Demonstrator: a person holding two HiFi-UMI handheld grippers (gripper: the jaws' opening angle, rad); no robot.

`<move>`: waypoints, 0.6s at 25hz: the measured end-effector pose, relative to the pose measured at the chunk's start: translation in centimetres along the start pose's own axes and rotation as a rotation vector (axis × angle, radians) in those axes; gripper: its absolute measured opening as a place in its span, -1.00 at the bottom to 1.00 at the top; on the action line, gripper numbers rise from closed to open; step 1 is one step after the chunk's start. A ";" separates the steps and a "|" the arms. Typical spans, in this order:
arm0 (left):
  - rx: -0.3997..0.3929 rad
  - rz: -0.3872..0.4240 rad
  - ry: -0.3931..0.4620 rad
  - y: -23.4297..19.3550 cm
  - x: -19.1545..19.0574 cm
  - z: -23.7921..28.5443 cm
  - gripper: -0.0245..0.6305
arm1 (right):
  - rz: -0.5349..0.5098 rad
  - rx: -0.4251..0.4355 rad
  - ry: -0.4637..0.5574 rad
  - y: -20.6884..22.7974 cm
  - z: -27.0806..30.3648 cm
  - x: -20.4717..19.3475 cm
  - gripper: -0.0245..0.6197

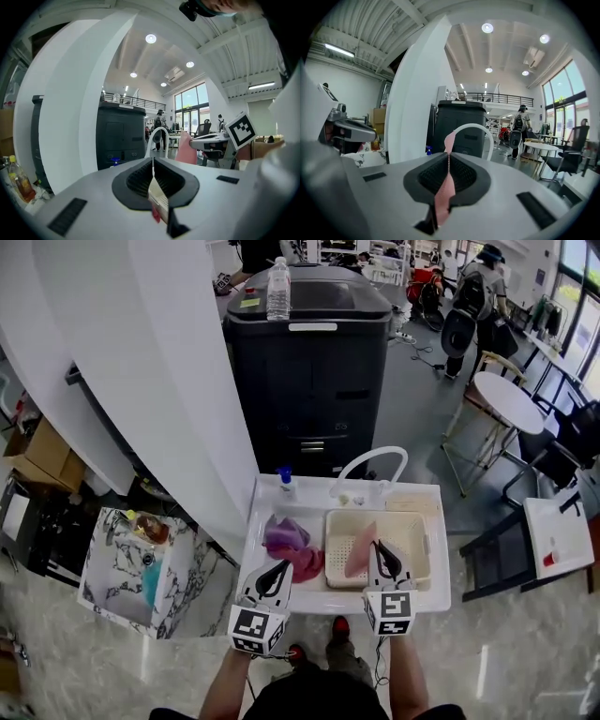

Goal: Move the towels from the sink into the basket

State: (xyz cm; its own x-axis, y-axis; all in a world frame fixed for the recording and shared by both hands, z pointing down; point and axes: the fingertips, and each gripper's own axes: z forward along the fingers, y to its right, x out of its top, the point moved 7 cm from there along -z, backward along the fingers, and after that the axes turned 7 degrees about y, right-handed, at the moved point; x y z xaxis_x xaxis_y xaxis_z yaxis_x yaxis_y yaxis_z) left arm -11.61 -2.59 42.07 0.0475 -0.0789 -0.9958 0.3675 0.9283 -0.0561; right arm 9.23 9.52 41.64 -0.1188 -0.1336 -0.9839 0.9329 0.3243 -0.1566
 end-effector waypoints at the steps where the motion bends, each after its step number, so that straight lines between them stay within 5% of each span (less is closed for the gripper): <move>1: -0.005 -0.005 -0.008 0.4 -0.3 0.6 -0.87 | 0.004 0.000 -0.012 0.4 0.1 -0.5 -0.82; 15: 0.046 -0.058 -0.116 2.3 -4.1 6.4 -0.87 | 0.061 0.089 -0.140 3.7 3.3 -7.7 -0.82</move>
State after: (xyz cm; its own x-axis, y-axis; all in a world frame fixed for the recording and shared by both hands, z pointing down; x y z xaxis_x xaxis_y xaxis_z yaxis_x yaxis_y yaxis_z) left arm -4.99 -2.51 46.49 0.1310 -0.1758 -0.9757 0.4144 0.9037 -0.1072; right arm 14.72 8.70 48.95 -0.0180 -0.2474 -0.9687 0.9642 0.2522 -0.0823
